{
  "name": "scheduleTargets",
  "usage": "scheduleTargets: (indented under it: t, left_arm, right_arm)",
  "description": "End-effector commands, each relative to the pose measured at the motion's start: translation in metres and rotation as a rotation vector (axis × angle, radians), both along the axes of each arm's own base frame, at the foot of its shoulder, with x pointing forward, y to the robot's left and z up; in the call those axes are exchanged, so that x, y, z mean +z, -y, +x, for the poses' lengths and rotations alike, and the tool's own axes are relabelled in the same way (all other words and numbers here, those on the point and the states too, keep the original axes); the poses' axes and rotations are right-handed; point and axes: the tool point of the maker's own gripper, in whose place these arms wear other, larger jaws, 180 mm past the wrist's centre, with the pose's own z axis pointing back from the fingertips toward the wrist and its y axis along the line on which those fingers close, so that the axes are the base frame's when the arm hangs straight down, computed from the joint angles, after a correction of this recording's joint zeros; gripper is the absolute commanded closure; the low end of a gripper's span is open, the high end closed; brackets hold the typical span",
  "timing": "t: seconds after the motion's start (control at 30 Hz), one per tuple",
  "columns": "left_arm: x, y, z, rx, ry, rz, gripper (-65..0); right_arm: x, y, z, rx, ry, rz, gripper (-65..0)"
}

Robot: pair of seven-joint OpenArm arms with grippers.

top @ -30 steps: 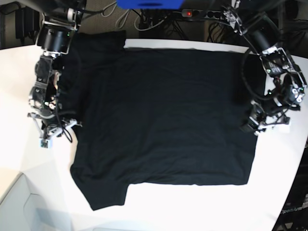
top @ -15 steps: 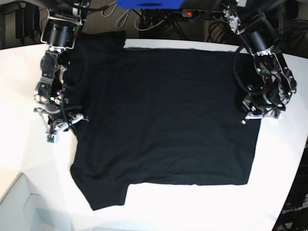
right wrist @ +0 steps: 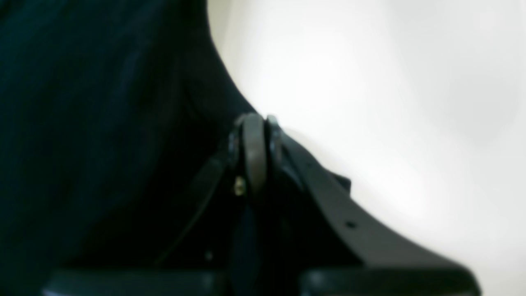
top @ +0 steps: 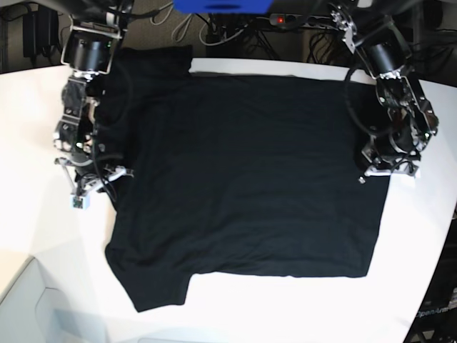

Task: Layout the t-shirt on the table in an organized manner, then fold the t-shirt properly
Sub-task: 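Grasp the shirt's shoulder edges with both grippers, then pull the shoulder edges apart with both grippers to straighten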

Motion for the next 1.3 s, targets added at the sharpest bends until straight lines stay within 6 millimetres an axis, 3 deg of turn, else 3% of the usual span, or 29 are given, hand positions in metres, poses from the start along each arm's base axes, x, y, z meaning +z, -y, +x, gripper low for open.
scheduleTargets:
  t: [0.0,0.2,0.33,0.53,0.67,0.87,1.0,1.1,1.2,1.27]
  left_arm:
    - [-0.01,-0.012,-0.016,0.011,-0.079,0.057,0.0]
    - [-0.015,-0.011,-0.022,0.009,-0.092,0.051,0.0]
    - [-0.016,-0.009,-0.024,0.005,-0.099,0.043,0.0]
    - [-0.018,-0.009,-0.029,0.004,-0.107,0.044,0.0]
    - [-0.018,-0.009,-0.03,0.004,-0.109,0.044,0.0]
    - [-0.019,-0.01,-0.031,0.01,-0.11,0.043,0.0]
    - [-0.023,-0.013,-0.04,0.011,-0.128,0.048,0.0]
    - [-0.023,-0.014,-0.04,0.012,-0.128,0.049,0.0]
    - [-0.021,-0.015,-0.038,0.012,-0.121,0.054,0.0]
    - [-0.008,-0.018,-0.031,0.012,-0.085,0.078,0.0]
  right_arm:
    - [-0.002,0.009,-0.003,-0.012,-0.034,-0.021,0.0]
    - [0.006,0.029,-0.002,-0.053,-0.029,-0.051,0.0]
    - [0.017,0.064,-0.011,-0.242,-0.003,-0.078,0.0]
    - [0.017,0.071,-0.016,-0.281,-0.006,-0.085,0.0]
    - [0.046,0.082,-0.018,-0.32,0.083,-0.099,0.0]
    - [0.102,0.056,-0.004,-0.29,0.249,-0.094,0.0]
    - [0.101,0.025,0.009,-0.208,0.248,-0.082,0.0]
    - [0.088,0.004,0.013,-0.148,0.208,-0.071,0.0]
    - [0.075,-0.008,0.008,-0.118,0.143,-0.058,0.0]
    - [0.067,-0.01,0.004,-0.118,0.108,-0.048,0.0]
